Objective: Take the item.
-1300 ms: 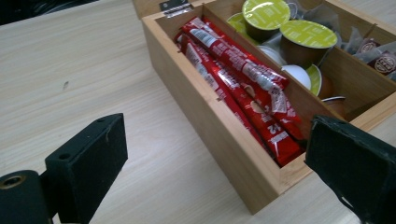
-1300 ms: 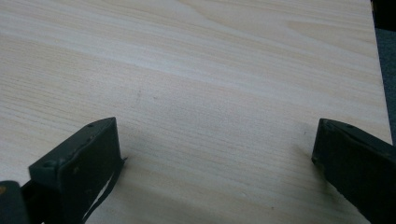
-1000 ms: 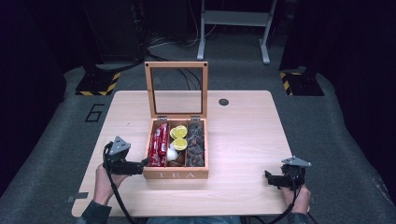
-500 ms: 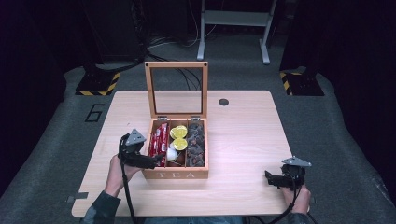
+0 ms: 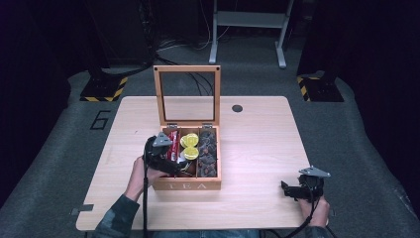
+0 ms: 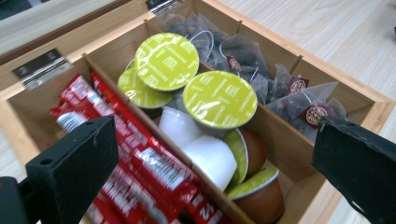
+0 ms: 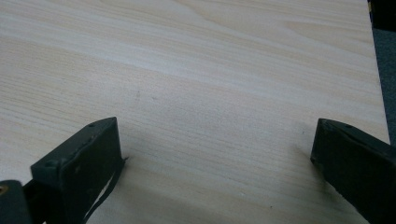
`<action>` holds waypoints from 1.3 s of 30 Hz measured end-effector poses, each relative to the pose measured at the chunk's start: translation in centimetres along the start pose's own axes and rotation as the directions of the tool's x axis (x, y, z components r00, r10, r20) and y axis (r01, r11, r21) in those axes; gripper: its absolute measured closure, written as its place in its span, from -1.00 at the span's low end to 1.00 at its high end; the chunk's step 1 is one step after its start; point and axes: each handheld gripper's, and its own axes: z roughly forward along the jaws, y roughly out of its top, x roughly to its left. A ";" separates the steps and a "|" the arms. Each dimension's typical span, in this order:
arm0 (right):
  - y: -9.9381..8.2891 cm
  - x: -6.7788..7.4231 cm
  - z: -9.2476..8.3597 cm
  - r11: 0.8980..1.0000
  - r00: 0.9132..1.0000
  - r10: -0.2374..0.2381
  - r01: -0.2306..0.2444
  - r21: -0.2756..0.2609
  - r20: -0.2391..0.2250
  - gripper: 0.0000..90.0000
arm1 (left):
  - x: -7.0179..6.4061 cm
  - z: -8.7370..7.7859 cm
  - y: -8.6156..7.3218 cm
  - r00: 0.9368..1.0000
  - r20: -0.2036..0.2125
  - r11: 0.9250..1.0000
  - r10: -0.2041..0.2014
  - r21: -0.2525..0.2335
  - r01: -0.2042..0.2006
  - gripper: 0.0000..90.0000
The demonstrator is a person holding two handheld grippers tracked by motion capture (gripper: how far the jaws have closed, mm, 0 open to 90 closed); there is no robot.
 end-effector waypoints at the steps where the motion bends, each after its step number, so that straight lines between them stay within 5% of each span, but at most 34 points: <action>1: 0.0 0.0 0.0 1.000 1.000 0.000 0.000 0.000 0.000 -0.97 | 0.0 0.2 0.1 1.000 0.013 1.000 0.004 -0.002 -0.004 -0.99; 17: 0.0 0.0 0.0 1.000 1.000 0.001 -0.001 -0.002 0.000 -0.95 | 0.0 3.8 1.2 0.999 0.051 0.999 0.017 0.050 -0.019 -0.83; 27: 0.0 0.0 0.0 1.000 1.000 0.001 -0.001 -0.003 0.000 -0.94 | -0.3 4.6 1.5 0.997 0.061 0.995 0.052 0.076 -0.057 -0.58; 39: 0.0 0.0 0.0 1.000 1.000 0.000 0.000 -0.004 0.000 -0.94 | 0.0 4.9 1.3 0.998 0.055 0.996 0.032 0.084 -0.037 -0.24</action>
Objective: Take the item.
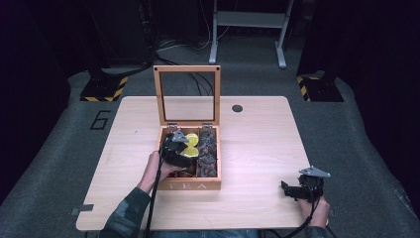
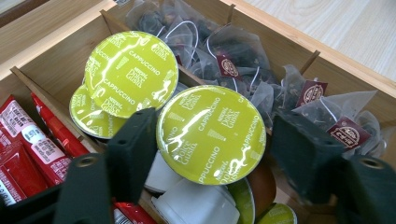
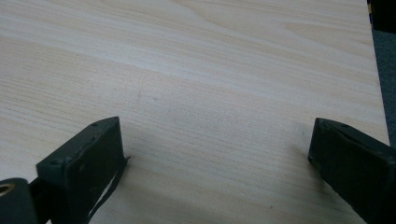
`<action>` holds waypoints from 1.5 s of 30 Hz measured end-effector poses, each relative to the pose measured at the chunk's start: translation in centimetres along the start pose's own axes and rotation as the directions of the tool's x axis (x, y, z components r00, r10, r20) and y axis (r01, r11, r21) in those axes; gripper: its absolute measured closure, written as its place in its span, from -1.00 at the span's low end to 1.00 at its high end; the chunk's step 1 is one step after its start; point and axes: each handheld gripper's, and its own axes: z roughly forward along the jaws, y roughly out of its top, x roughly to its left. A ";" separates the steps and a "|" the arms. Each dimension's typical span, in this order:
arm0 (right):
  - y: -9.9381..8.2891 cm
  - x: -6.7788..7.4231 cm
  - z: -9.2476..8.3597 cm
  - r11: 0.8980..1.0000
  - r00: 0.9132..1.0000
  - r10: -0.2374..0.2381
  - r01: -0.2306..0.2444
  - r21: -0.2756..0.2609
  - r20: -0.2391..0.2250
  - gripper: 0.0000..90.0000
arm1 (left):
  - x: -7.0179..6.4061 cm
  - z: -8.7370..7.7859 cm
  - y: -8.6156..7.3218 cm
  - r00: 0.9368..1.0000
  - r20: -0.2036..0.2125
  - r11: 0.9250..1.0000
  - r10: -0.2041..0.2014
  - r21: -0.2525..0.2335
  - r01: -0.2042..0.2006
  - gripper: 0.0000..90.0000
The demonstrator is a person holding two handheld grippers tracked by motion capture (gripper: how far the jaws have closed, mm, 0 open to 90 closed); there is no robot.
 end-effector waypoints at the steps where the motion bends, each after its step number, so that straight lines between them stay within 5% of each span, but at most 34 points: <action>1: 0.0 0.0 0.0 1.000 1.000 0.001 -0.001 0.000 0.000 -0.94 | 0.0 0.0 0.0 1.000 -0.001 1.000 -0.001 0.001 0.001 -0.21; 13: 0.0 0.0 0.0 1.000 1.000 0.001 -0.001 0.000 -0.001 -0.94 | -0.1 0.3 0.0 1.000 -0.014 0.999 0.017 0.030 -0.016 -0.18; 45: 0.0 0.0 0.0 1.000 1.000 0.001 -0.001 0.001 -0.001 -0.94 | -0.3 -1.2 -0.2 1.000 -0.010 0.999 0.014 -0.033 -0.014 -0.16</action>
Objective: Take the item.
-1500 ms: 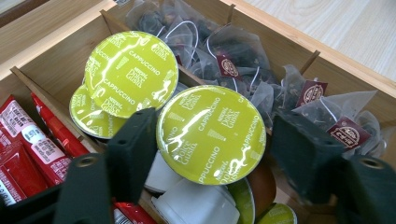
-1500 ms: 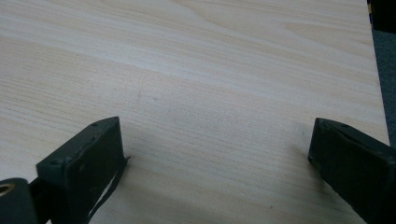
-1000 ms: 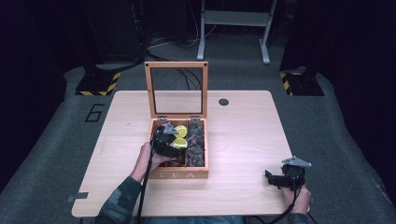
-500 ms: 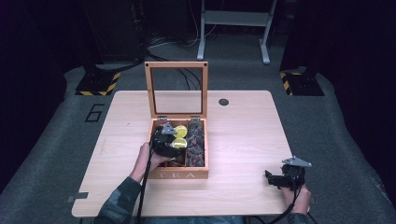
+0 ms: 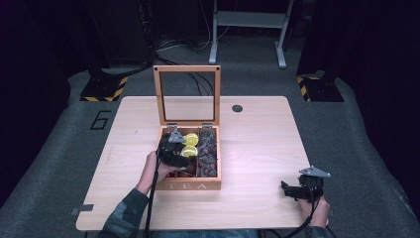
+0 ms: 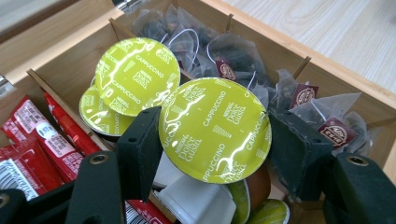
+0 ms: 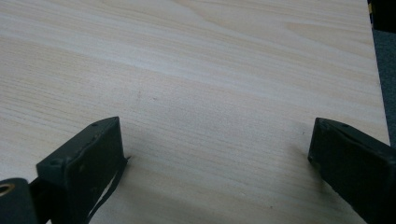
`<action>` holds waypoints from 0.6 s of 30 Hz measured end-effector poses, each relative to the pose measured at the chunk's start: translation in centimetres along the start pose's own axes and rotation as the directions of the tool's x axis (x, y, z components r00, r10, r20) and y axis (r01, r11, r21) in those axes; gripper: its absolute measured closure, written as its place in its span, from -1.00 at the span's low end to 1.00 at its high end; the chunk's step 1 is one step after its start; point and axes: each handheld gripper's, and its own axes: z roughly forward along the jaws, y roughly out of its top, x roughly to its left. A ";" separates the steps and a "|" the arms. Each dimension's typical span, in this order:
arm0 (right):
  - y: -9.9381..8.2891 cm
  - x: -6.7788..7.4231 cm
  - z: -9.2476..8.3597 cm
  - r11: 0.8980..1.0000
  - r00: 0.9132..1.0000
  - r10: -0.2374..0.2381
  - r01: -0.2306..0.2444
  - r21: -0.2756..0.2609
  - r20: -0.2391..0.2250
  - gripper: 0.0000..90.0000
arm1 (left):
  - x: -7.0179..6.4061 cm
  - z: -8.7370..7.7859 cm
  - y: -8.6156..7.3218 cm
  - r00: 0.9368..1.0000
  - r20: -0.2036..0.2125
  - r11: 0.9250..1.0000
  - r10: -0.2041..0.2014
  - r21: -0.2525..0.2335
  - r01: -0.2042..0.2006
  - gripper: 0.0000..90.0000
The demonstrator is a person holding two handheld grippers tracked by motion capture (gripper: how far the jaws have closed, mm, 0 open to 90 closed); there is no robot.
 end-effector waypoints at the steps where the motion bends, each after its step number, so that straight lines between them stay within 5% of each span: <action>1: 0.0 0.0 0.0 1.000 1.000 0.000 0.000 0.000 0.000 -0.94 | 0.0 -0.1 0.0 1.000 -0.001 1.000 0.002 -0.002 -0.002 -0.16; 18: 0.0 0.0 0.0 1.000 1.000 0.000 0.000 0.000 0.000 -0.94 | -0.3 -1.7 0.1 1.000 -0.021 1.000 0.009 -0.025 -0.010 -0.16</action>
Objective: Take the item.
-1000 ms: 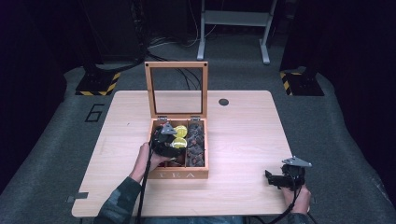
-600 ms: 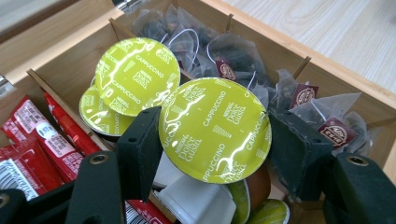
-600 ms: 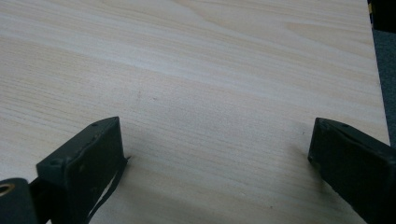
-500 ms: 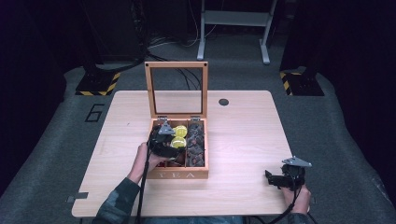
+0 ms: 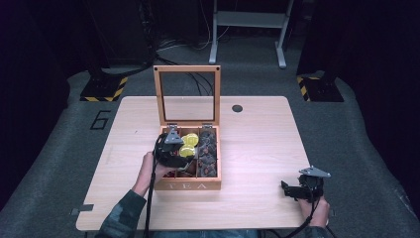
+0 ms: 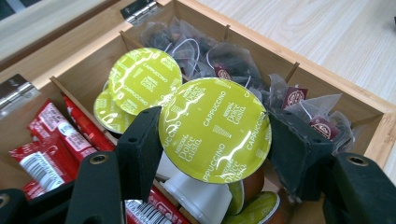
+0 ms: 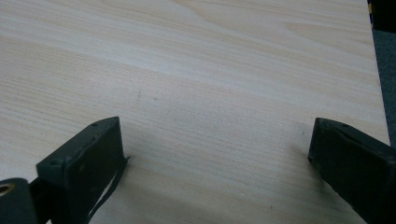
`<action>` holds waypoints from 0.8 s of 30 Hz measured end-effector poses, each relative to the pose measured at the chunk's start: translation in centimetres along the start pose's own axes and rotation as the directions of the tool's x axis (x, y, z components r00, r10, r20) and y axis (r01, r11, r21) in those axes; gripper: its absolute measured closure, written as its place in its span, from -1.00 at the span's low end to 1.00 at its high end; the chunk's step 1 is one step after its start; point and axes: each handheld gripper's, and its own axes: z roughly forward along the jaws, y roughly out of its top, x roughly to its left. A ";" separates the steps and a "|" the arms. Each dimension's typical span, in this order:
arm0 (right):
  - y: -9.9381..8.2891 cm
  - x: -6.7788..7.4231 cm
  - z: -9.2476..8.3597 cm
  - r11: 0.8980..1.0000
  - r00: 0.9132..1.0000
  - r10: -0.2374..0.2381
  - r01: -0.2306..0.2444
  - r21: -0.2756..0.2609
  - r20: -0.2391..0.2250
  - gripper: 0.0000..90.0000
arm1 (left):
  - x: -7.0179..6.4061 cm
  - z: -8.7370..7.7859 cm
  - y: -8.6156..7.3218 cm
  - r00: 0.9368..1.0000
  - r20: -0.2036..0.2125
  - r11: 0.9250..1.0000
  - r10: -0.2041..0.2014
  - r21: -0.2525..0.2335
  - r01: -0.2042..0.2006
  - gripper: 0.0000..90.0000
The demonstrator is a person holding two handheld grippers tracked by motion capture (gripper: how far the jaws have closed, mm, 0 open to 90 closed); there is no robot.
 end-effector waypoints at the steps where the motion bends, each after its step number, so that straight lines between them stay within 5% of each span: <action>1: 0.0 0.0 0.0 1.000 1.000 0.000 0.000 0.000 0.000 -0.94 | 0.0 -0.2 0.0 1.000 -0.006 1.000 0.000 -0.002 0.000 -0.16; 24: 0.0 0.0 0.0 1.000 1.000 0.001 -0.001 0.000 0.000 -0.94 | 1.8 -3.8 -0.9 0.996 -0.079 0.998 -0.046 -0.050 0.042 -0.16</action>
